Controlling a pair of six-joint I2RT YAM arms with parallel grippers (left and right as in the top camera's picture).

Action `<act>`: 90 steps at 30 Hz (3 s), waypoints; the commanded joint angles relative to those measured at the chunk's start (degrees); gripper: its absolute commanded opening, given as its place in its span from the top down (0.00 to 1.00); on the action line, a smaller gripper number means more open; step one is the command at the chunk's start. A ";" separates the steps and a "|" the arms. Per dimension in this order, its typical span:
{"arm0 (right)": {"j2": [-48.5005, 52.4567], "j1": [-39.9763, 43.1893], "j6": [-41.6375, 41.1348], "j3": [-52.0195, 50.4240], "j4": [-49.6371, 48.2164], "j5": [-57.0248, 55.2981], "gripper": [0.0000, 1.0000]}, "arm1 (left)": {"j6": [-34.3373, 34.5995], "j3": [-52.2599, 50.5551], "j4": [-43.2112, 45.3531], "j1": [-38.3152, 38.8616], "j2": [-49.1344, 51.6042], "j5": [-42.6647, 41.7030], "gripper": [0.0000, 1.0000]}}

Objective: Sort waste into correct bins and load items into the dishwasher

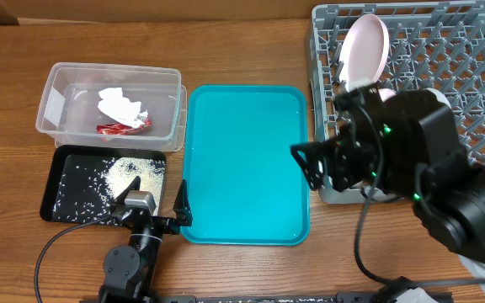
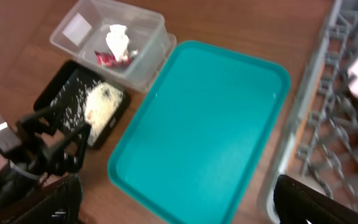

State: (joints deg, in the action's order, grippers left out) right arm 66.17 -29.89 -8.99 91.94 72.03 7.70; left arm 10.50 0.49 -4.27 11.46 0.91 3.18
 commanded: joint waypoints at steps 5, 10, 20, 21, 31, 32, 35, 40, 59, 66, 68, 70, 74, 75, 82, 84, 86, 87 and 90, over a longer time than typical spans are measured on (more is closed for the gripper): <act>-14.75 3.82 -0.15 0.70 0.59 -6.73 0.00 | 0.20 -0.22 0.13 -0.20 -0.52 -0.22 0.00; -20.52 4.17 0.50 -1.11 -1.57 -13.79 0.00 | 0.22 -0.22 0.13 -0.20 -0.52 -0.22 0.00; -36.72 11.78 1.70 -33.00 -25.29 -12.83 0.00 | 0.22 -0.22 0.13 -0.20 -0.52 -0.22 0.00; -38.86 12.66 1.70 -37.73 -28.59 -11.82 0.00 | 0.22 -0.22 0.13 -0.20 -0.52 -0.22 0.00; -56.11 17.03 1.44 -70.71 -50.82 -7.96 0.00 | 0.22 -0.22 0.13 -0.20 -0.52 -0.22 0.00; -57.37 17.14 1.46 -72.63 -51.78 -7.58 0.00 | 0.22 -0.22 0.13 -0.20 -0.52 -0.22 0.00; -60.89 17.25 1.49 -77.85 -54.53 -7.58 0.00 | 0.22 -0.22 0.13 -0.20 -0.52 -0.24 0.00; -65.55 17.81 1.49 -84.74 -59.74 -7.56 0.00 | 0.22 -0.22 0.13 -0.20 -0.52 -0.24 0.00; -66.01 18.08 1.51 -91.49 -67.28 -8.04 0.00 | 0.20 -0.22 0.13 -0.20 -0.52 -0.22 0.00; -66.01 18.08 1.51 -91.49 -67.28 -8.04 0.00 | 0.22 -0.22 0.13 -0.20 -0.52 -0.22 0.00; -66.01 18.08 1.51 -91.49 -67.28 -8.04 0.00 | 0.22 -0.22 0.13 -0.20 -0.52 -0.22 0.00; -66.01 18.08 1.51 -91.49 -67.28 -8.04 0.00 | 0.22 -0.22 0.13 -0.20 -0.52 -0.24 0.00; -66.01 18.08 1.51 -91.49 -67.28 -8.04 0.00 | 0.22 -0.22 0.13 -0.20 -0.52 -0.24 0.00; -66.01 18.08 1.53 -91.49 -67.28 -8.04 0.00 | 0.22 -0.22 0.13 -0.20 -0.52 -0.24 0.00; -66.01 18.08 1.53 -91.49 -67.28 -8.04 0.00 | 0.22 -0.22 0.13 -0.20 -0.52 -0.22 0.00; -66.01 18.08 1.51 -91.49 -67.28 -8.04 0.00 | 0.22 -0.22 0.13 -0.20 -0.52 -0.24 0.00; -66.01 18.08 1.51 -91.49 -67.28 -8.04 0.00 | 0.22 -0.22 0.13 -0.20 -0.52 -0.22 0.00; -66.01 18.08 1.51 -91.49 -67.25 -8.04 0.00 | 0.22 -0.22 0.13 -0.20 -0.52 -0.22 0.00; -66.01 18.08 1.53 -91.49 -67.28 -8.04 0.00 | 0.22 -0.22 0.13 -0.20 -0.52 -0.22 0.00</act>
State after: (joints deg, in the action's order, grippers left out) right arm 0.80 -12.03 -7.49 1.04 5.08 -0.23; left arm 10.50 0.49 -4.27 11.46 0.91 3.18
